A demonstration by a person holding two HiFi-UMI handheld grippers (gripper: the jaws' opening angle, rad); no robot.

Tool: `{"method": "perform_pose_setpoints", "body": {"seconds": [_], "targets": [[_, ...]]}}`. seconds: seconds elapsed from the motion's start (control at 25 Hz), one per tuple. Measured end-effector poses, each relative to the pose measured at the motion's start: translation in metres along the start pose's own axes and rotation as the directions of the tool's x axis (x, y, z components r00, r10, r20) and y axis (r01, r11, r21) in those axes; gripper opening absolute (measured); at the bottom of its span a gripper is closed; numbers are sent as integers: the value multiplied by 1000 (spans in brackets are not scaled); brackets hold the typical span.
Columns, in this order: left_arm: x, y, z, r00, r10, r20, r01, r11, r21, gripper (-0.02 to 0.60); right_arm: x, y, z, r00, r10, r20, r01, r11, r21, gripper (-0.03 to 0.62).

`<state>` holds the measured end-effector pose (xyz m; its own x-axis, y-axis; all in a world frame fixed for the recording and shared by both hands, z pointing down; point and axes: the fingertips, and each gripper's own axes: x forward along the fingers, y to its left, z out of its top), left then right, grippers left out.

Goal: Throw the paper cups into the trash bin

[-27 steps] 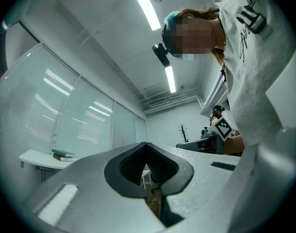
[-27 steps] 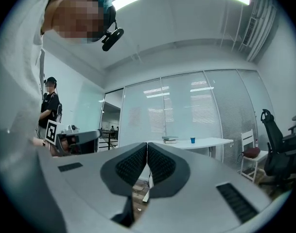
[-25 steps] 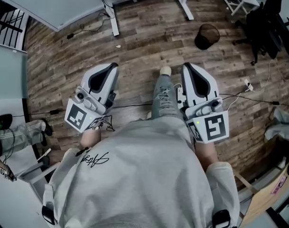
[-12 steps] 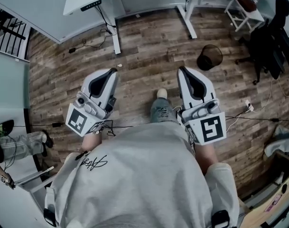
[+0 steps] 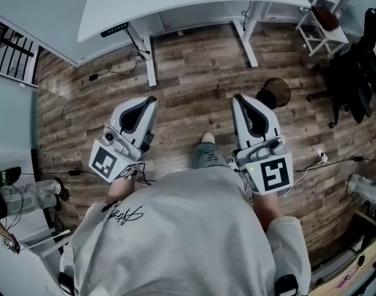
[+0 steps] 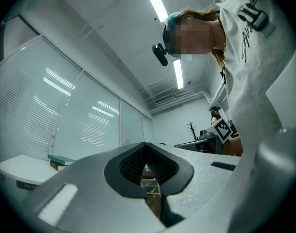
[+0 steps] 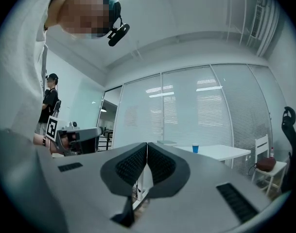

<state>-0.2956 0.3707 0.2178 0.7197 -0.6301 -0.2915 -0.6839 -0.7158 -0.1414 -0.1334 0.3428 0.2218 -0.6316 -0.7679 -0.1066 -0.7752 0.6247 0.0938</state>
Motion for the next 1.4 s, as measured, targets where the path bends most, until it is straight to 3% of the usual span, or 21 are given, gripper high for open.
{"method": "perform_pose_setpoints", "body": {"seconds": [0.76,1.12,1.4], "targets": [[116,100,-53,999,32,-24,-32,999,7,3,111,-119,-23,998,55,-15,-55,998,31,12],[127,105,-54,1000,31,-3,-31,999,-16,3,128,-116,-28,996,88,-10,-88,995,38,12],[141,107,-51,1000,-24,12,24,1000,-1,3,139,-123,-28,998,69,-4,-69,996,52,12]]}}
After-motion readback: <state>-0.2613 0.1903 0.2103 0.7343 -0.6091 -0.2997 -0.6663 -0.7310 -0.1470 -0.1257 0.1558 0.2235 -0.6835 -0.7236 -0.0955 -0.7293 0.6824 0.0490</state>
